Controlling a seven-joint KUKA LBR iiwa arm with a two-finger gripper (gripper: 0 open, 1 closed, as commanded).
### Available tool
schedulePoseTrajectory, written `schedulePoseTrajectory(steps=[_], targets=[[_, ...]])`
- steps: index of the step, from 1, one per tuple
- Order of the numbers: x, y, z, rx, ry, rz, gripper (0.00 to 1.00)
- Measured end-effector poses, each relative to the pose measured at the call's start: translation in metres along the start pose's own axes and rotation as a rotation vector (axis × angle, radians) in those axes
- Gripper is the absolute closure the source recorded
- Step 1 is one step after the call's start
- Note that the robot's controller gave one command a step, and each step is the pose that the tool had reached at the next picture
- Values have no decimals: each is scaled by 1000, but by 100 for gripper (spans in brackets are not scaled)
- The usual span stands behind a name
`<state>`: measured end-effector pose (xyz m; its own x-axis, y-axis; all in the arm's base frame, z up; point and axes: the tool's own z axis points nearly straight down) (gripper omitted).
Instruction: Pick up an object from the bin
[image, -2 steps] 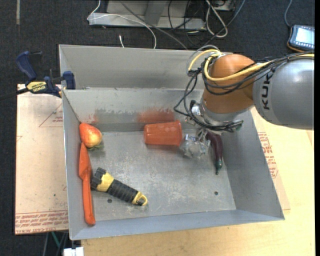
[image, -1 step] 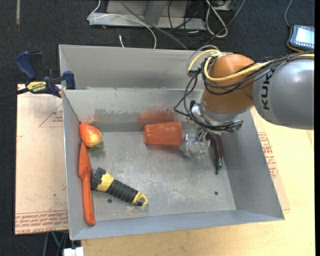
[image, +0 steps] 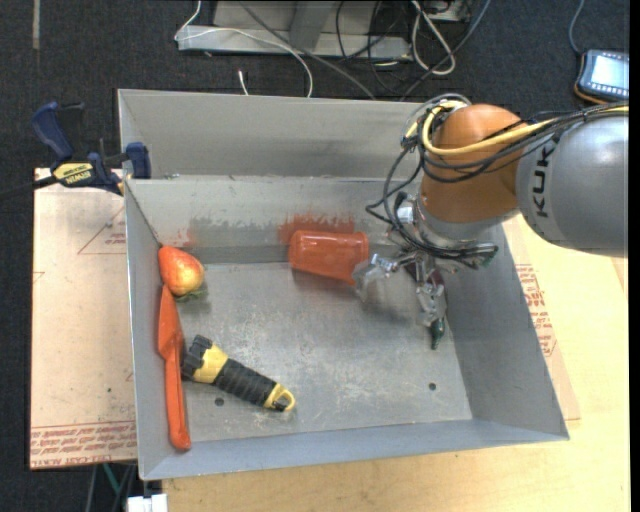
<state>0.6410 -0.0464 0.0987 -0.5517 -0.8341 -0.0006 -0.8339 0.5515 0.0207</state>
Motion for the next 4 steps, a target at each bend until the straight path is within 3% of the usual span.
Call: schedulePoseTrajectory(steps=[2, 3, 4], targets=[[9, -3, 17, -15, 6, -9, 0], [-1, -7, 6, -20, 6, -15, 0], [23, -9, 15, -20, 7, 16, 0]])
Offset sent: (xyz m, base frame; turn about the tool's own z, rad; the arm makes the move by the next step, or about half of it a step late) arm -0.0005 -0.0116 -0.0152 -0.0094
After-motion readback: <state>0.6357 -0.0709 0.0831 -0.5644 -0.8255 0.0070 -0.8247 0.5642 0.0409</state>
